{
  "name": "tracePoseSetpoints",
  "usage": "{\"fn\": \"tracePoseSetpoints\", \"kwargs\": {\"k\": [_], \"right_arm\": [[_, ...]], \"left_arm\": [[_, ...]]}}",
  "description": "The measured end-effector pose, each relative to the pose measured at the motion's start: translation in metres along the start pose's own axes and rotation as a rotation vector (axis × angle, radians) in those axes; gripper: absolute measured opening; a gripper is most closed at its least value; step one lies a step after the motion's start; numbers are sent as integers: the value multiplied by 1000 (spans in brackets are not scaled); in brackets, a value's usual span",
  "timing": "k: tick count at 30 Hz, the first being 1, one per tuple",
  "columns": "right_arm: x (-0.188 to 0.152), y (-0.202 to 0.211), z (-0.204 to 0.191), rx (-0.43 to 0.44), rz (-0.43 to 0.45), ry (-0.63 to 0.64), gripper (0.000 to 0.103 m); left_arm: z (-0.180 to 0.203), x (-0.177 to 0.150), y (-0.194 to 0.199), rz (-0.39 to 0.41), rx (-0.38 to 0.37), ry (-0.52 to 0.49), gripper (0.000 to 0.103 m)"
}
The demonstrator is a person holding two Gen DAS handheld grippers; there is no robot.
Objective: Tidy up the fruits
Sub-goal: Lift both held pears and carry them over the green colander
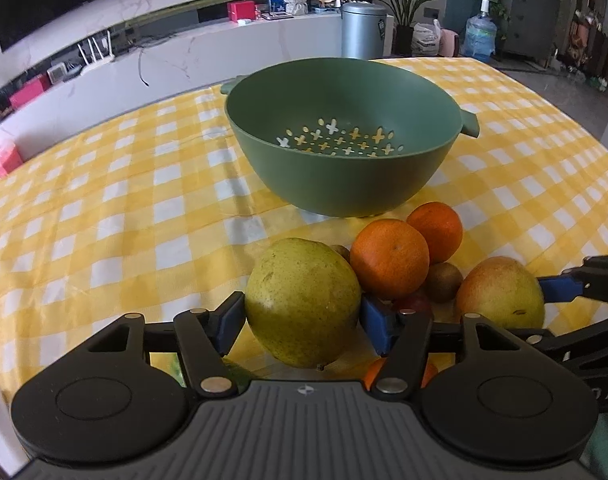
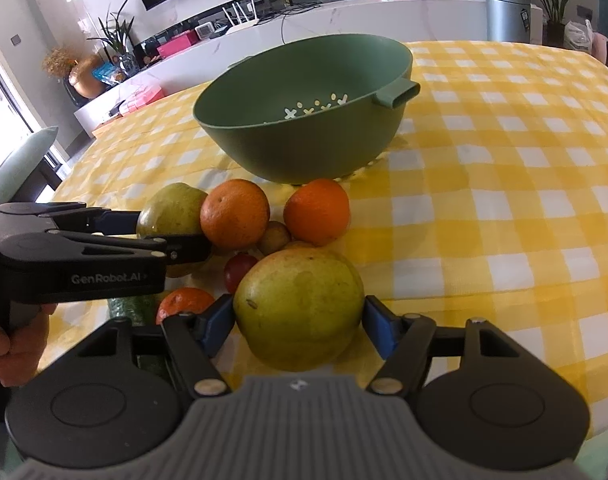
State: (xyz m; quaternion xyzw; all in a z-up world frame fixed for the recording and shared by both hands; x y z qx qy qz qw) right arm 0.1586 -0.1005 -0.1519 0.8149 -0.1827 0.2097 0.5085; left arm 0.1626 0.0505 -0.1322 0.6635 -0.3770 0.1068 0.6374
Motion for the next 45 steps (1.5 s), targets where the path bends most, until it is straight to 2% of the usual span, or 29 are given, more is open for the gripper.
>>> {"fn": "tracePoseSetpoints", "kwargs": {"k": [7, 12, 18, 27, 34, 41, 45], "right_arm": [[2, 10, -4, 8, 44, 35, 66], [6, 19, -6, 27, 72, 36, 66], [17, 36, -16, 32, 131, 85, 66], [44, 71, -27, 31, 186, 176, 66], [69, 92, -32, 18, 222, 241, 66], [93, 116, -38, 27, 242, 266, 66], [107, 123, -45, 25, 243, 297, 66]], "left_arm": [[-13, 8, 23, 77, 8, 68, 71], [-17, 13, 37, 103, -12, 133, 71], [-11, 30, 57, 155, -32, 165, 71], [5, 57, 81, 174, -50, 156, 71], [10, 74, 100, 204, -26, 158, 71], [8, 86, 122, 224, -11, 188, 71], [0, 101, 125, 219, -27, 239, 71]]}}
Point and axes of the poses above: each gripper's, at about its wrist camera, not at the fingertips, and y roughly against the way its jaws point, z to its right, x to its top, the point moved 9 cm from there along -y, roughly the way its jaws point, and after that the axes turned 10 degrees about -y, right-handed, at the moved point
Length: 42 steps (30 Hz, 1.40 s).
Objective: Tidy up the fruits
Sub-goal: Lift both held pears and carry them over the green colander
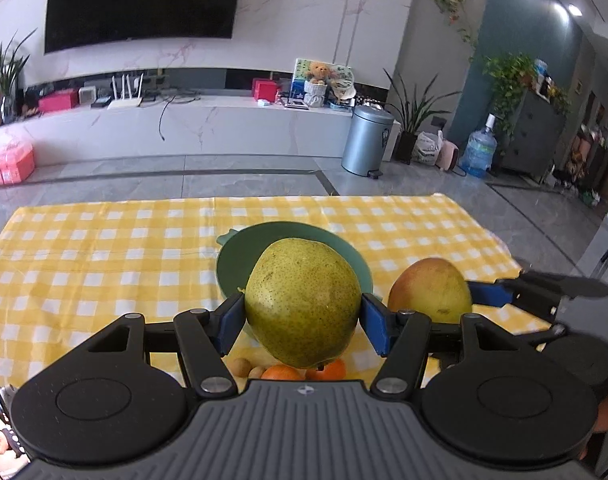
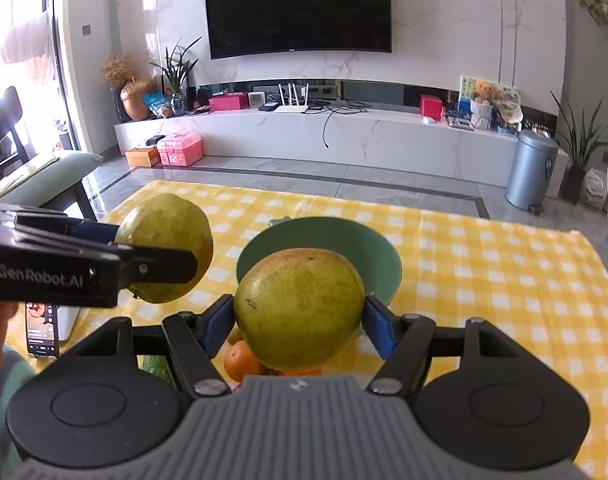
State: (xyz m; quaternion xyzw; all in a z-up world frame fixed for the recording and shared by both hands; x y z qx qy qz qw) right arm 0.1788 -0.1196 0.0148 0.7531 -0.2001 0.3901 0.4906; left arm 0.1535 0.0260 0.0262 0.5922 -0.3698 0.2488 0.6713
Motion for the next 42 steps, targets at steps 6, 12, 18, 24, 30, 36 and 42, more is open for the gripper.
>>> {"fn": "tracePoseSetpoints", "kwargs": {"k": [6, 12, 18, 24, 30, 36, 42], "right_arm": [[16, -21, -3, -3, -50, 24, 66], [28, -68, 8, -23, -81, 2, 66], [29, -122, 10, -24, -157, 62, 66], [25, -165, 23, -22, -243, 67, 66], [13, -195, 31, -21, -298, 93, 66], [1, -214, 35, -29, -344, 119, 66], [-10, -222, 38, -18, -391, 125, 66]], "left_arm": [[-8, 28, -21, -41, 17, 60, 71], [-22, 39, -62, -66, -4, 51, 71], [-35, 23, -112, -137, -60, 68, 71], [-39, 9, -147, -184, -75, 20, 71], [-44, -1, -168, -224, -75, -4, 71], [-41, -11, -183, -254, -84, -42, 71], [-40, -18, -191, -302, -84, -60, 71]]}}
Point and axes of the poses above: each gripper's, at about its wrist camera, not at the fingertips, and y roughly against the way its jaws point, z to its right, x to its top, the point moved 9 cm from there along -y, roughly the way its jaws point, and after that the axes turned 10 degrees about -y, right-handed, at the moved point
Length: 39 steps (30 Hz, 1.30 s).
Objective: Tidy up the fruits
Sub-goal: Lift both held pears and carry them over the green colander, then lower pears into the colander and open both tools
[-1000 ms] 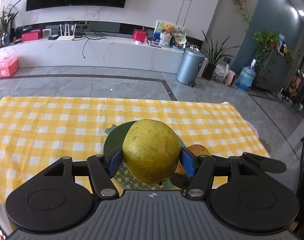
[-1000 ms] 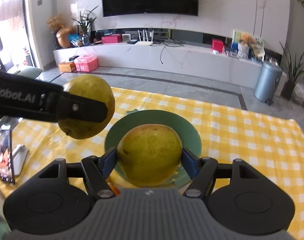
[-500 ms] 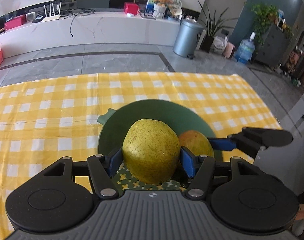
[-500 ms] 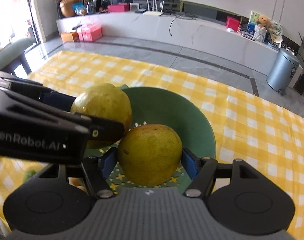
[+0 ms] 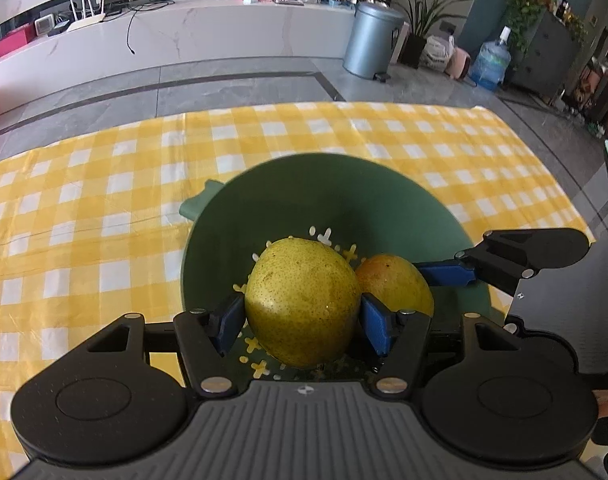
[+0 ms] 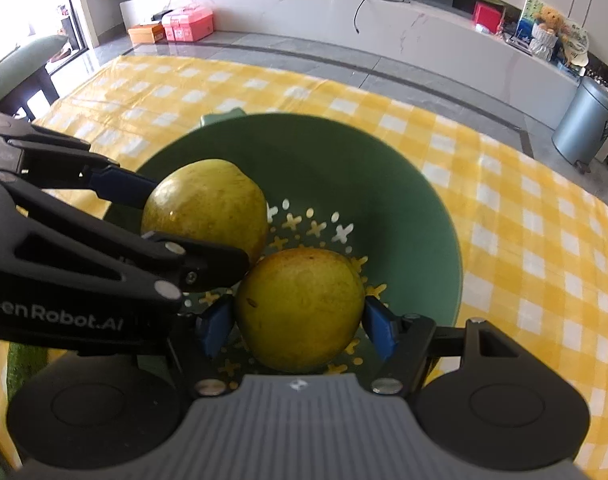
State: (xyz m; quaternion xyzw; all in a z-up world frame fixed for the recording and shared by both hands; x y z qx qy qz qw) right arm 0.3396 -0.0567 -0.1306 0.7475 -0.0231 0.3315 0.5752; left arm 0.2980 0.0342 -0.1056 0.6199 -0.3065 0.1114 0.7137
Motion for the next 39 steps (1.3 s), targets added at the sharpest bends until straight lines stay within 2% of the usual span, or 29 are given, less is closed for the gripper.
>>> {"fn": "tracePoseSetpoints", "kwargs": {"k": [5, 10, 33, 39], "right_arm": [[-5, -3, -5, -26, -11, 51, 66], [-6, -2, -6, -28, -10, 50, 66], [-7, 2, -3, -65, -2, 66, 66], [-7, 6, 0, -69, 1, 62, 67]], "left_arm": [[-1, -3, -6, -25, 8, -10, 71], [-1, -4, -7, -31, 22, -22, 71], [3, -8, -6, -9, 48, -69, 71], [1, -7, -5, -4, 41, -48, 72]]}}
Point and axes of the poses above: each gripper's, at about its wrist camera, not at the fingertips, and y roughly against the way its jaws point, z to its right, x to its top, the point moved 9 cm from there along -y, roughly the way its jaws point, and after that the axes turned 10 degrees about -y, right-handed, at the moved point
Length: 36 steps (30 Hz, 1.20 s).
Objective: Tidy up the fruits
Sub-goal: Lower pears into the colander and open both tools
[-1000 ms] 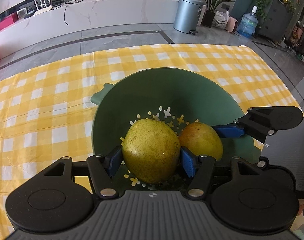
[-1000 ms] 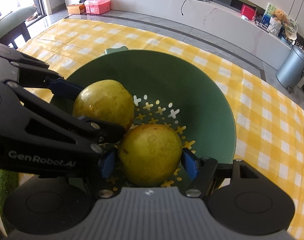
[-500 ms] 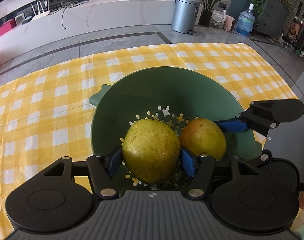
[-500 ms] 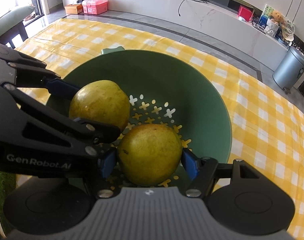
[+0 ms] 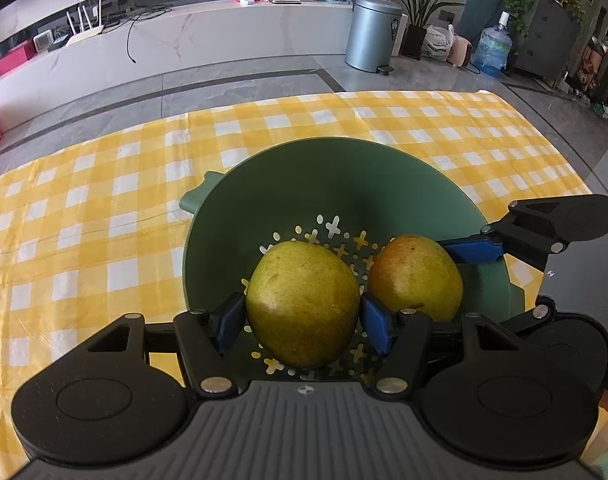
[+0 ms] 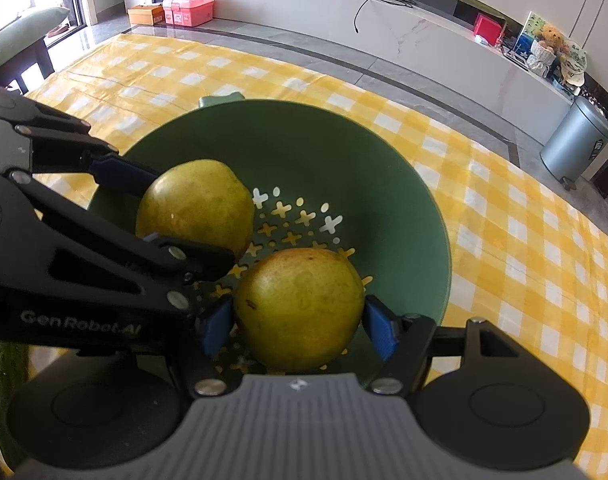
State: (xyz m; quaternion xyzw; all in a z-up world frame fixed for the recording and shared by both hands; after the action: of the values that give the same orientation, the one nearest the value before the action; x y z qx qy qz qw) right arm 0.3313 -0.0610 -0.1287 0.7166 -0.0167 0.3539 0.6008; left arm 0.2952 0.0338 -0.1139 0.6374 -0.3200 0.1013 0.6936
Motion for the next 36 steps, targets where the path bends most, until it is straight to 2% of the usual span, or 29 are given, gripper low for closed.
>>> {"fn": "tracePoseSetpoints", "kwargs": {"k": [8, 10, 12, 14, 18, 23, 29, 36], "right_arm": [[-2, 6, -1, 18, -1, -19, 67], [2, 12, 0, 20, 22, -23, 73], [8, 19, 2, 45, 55, -53, 84], [10, 21, 3, 68, 61, -82, 84], [8, 19, 6, 49, 72, -93, 84], [7, 26, 9, 50, 98, -132, 84], [0, 37, 8, -20, 148, -118, 84], [-4, 55, 15, -48, 231, -175, 84]], "left_arm": [[0, 1, 2, 3, 15, 31, 72], [-3, 3, 3, 28, 11, 65, 72], [-7, 8, 10, 84, 23, 85, 74], [-8, 13, 17, 122, 14, 91, 75], [-10, 16, 27, 168, 35, 86, 78], [-4, 13, 32, 157, 41, 53, 79], [5, 7, 50, 168, 66, 4, 79], [10, -1, 72, 187, 28, 9, 79]]}}
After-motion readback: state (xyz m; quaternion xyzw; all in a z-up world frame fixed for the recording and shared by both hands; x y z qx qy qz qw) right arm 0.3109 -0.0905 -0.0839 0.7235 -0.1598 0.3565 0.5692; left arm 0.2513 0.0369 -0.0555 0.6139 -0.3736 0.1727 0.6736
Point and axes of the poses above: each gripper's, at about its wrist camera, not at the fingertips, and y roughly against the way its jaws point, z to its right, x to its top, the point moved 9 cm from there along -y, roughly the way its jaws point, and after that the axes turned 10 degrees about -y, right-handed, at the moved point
